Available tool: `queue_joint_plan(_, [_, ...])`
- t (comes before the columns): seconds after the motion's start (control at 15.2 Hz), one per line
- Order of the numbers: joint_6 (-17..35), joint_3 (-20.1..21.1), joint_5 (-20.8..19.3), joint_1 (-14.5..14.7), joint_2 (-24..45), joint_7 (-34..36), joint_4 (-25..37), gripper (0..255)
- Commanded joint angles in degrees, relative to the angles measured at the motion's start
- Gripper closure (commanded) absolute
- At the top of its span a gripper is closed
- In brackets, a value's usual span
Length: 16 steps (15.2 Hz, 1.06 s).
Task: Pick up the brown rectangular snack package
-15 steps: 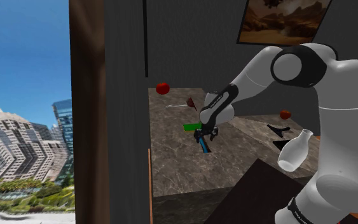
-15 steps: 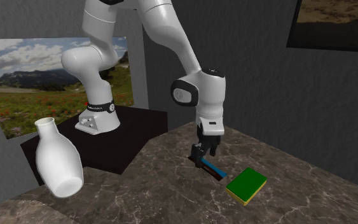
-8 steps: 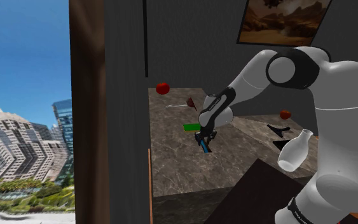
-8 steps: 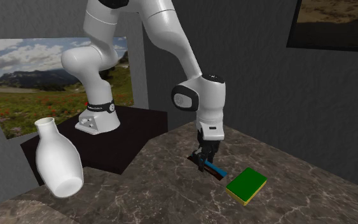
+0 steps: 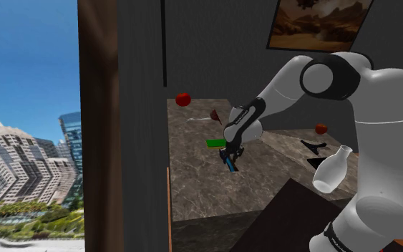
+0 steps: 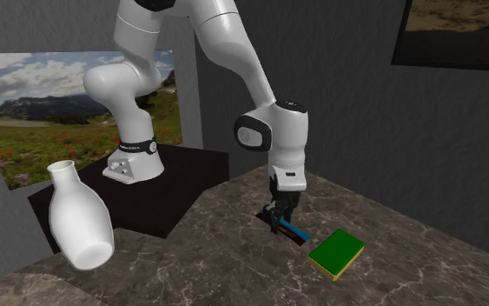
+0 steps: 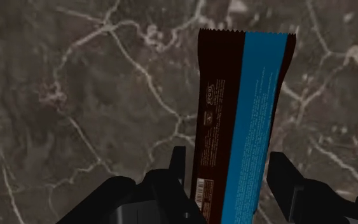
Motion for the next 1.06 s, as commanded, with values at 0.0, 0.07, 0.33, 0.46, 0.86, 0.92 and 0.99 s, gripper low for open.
queue_joint_plan(0.0, [-0.80, -0.14, -0.13, 0.13, -1.06, 0.12, -0.31, 255])
queue_joint_plan(0.07, [-1.35, -0.24, -0.22, 0.20, -1.80, 0.19, -0.50, 255])
queue_joint_plan(0.33, [-3.67, -0.60, -0.61, 0.47, -4.70, 0.47, -1.08, 255])
queue_joint_plan(0.46, [-4.86, -0.77, -0.82, 0.60, -6.13, 0.62, -1.31, 255])
queue_joint_plan(0.86, [-8.58, -1.22, -1.47, 0.93, -10.23, 1.07, -1.69, 255])
queue_joint_plan(0.92, [-8.67, -1.23, -1.49, 0.94, -10.34, 1.09, -1.70, 255])
queue_joint_plan(0.99, [-8.67, -1.23, -1.49, 0.94, -10.34, 1.09, -1.69, 255])
